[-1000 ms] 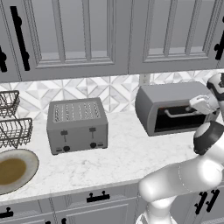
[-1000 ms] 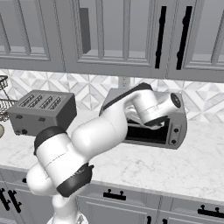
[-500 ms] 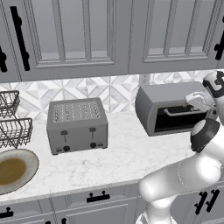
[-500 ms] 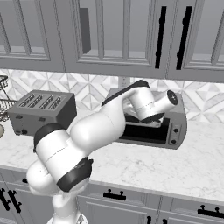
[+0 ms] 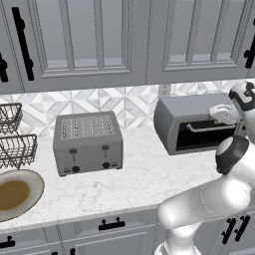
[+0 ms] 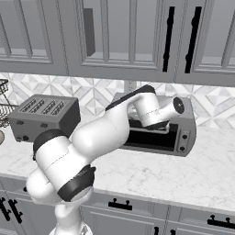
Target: Pick up the kebab skewer and baguette bread, and place them inside the toaster oven. Close the toaster oven door and start by setting the timer.
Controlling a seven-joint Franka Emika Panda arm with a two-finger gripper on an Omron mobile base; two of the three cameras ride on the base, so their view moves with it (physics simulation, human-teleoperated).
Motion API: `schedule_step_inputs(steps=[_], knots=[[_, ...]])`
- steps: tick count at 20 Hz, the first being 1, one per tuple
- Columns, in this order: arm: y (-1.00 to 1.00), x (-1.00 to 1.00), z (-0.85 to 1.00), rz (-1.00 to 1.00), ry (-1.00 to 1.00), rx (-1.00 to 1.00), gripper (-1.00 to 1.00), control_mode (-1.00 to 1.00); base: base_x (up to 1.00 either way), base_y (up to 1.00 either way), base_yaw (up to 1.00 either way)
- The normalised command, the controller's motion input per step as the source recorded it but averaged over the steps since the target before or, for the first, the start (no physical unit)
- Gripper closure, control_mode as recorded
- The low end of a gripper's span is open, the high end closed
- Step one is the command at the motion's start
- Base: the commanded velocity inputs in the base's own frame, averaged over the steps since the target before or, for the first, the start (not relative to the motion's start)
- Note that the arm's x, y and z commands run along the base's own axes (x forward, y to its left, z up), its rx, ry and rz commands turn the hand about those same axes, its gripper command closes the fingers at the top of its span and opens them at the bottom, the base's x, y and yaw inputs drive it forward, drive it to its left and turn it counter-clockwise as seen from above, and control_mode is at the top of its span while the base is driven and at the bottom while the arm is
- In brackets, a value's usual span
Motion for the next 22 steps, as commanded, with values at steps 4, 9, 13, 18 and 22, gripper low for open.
schedule_step_inputs(steps=[4, 9, 13, 18, 22], knots=[[0.0, -0.07, 0.26, 0.0, -0.1, 0.02, -1.0, -1.0, 0.0, 0.0, 0.0], [-0.03, -0.56, 0.63, 0.0, -0.03, 0.02, -1.0, -1.0, 0.0, 0.0, 0.0], [-0.17, -0.83, 0.12, 0.0, -0.05, 0.0, -1.0, -1.0, 0.0, 0.0, 0.0], [-0.32, -0.58, 0.0, 0.0, -0.1, 0.0, -1.0, -1.0, 0.0, 0.0, 0.0], [-0.42, -0.48, 0.0, 0.0, -0.12, 0.0, -1.0, -1.0, 0.0, 0.0, 0.0]])
